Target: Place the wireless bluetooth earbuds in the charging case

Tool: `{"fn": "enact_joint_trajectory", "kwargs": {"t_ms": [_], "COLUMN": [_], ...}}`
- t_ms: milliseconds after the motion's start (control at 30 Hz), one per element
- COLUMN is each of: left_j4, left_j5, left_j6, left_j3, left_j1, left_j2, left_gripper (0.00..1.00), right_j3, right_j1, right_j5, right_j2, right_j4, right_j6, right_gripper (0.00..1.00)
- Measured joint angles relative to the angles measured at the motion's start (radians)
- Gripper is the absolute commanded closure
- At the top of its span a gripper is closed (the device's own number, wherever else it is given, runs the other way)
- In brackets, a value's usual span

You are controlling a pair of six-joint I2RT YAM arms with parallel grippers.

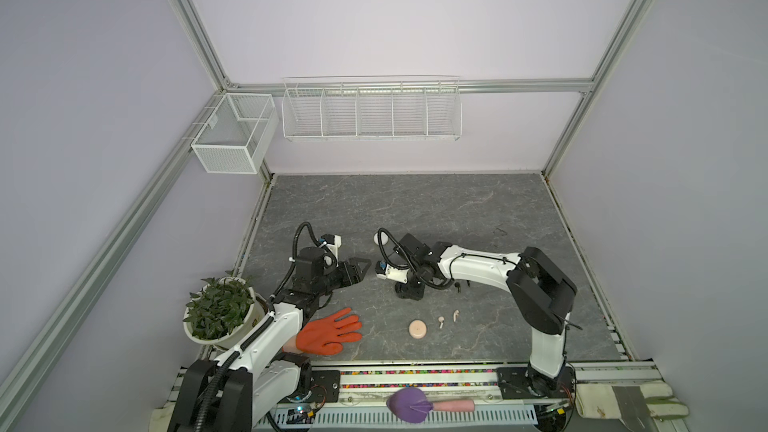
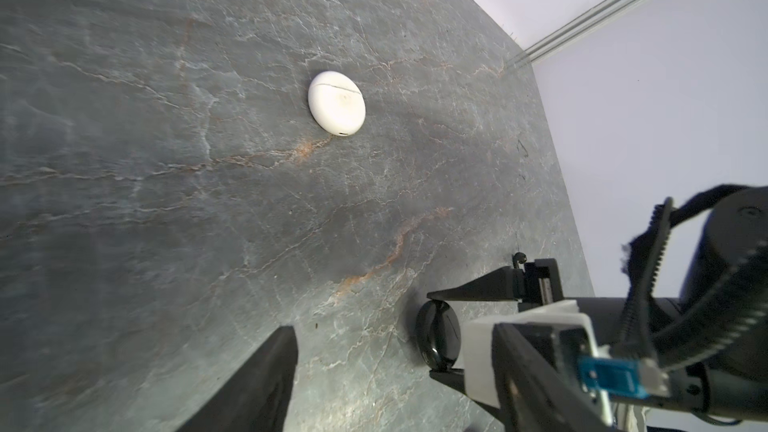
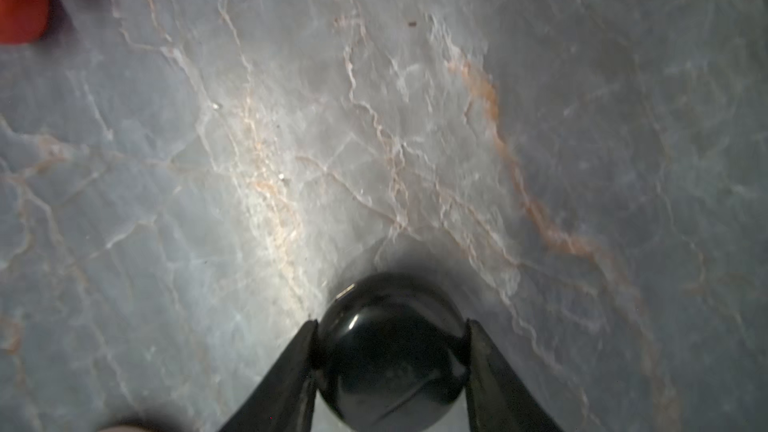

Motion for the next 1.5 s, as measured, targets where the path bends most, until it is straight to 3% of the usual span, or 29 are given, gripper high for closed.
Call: {"fn": "enact_joint_trajectory", "kwargs": {"t_ms": [367,933,1233,1500], "left_j4": [-0.032,-0.006,-0.006,-0.01], "left_j5": [-0.079,-0.078,-0.039,-0.032], "left_j6": [-0.013,-0.036,-0.073,-0.098], "left_j3": [-0.037,-0.037,-0.041,-0.078], "left_j1": [0.0,0.0,0.0,0.0], "left_j2": [-0.059,0.017,0.006,-0.031], "left_gripper": [0.22,0.22,0.22,0.15], "right_j3": [-0.017,-0.094,-0.157,-0.156], "right_j1": [0.003,-0.049,-0.031,-0.004], "right_j5": [0.053,0.124,0.042,0.041], "right_j2": [-0.001,-0.085,-0.254,-0.183], "right_j4": [0.049,0.069,0.068,0.137], "right_j6": [-0.062,0.005,0.109,0.183], "right_gripper": [0.25,0.24,0.2,0.19]}}
